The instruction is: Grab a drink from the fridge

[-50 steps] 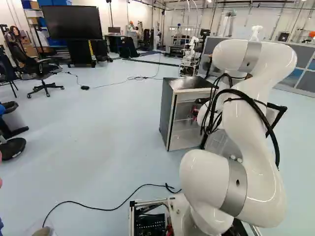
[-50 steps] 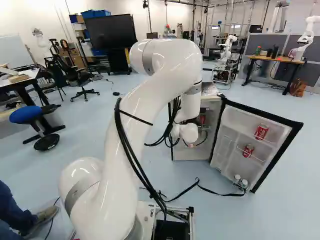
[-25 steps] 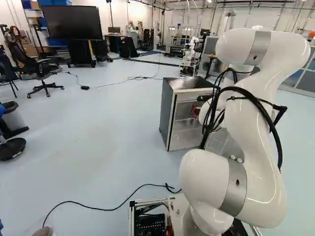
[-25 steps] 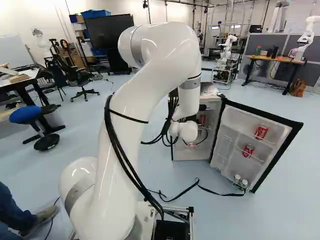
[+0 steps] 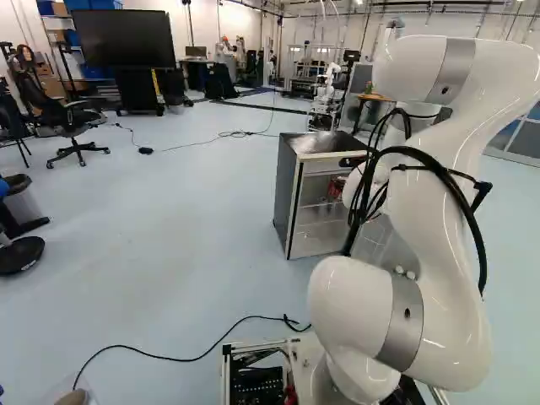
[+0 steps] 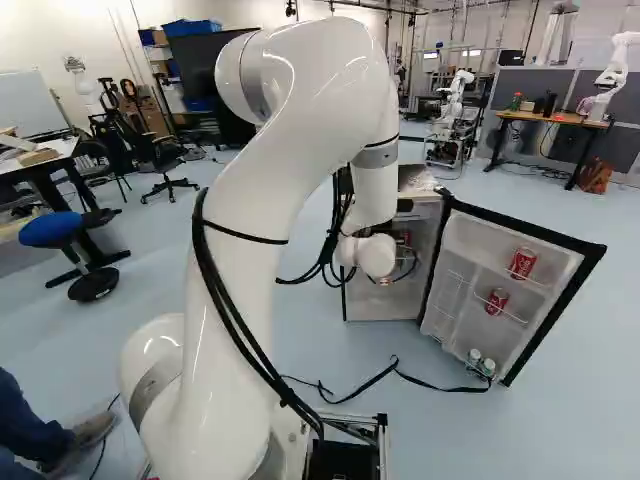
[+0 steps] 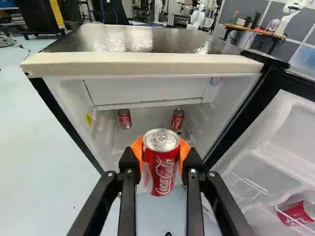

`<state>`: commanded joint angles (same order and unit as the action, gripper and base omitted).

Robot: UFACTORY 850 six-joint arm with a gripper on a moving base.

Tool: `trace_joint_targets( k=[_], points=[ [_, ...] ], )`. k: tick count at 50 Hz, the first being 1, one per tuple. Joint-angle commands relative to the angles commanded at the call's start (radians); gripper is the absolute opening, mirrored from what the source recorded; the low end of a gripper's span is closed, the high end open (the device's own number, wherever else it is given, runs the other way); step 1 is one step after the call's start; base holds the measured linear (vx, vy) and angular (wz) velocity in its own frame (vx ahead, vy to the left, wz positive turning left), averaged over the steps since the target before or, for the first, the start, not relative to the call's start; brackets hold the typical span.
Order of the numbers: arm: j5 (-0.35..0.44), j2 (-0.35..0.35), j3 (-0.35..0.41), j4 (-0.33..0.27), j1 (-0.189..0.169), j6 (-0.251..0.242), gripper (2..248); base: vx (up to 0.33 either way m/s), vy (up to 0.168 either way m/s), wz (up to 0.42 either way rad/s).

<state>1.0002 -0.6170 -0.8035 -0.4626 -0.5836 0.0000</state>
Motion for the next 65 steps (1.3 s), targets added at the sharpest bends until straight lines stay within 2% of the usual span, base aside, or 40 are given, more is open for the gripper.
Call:
trace_joint_targets(
  k=[65],
  points=[
    [0.000,0.167,0.037,0.000,0.005,0.000,93,0.000,0.000,0.000]
  ],
)
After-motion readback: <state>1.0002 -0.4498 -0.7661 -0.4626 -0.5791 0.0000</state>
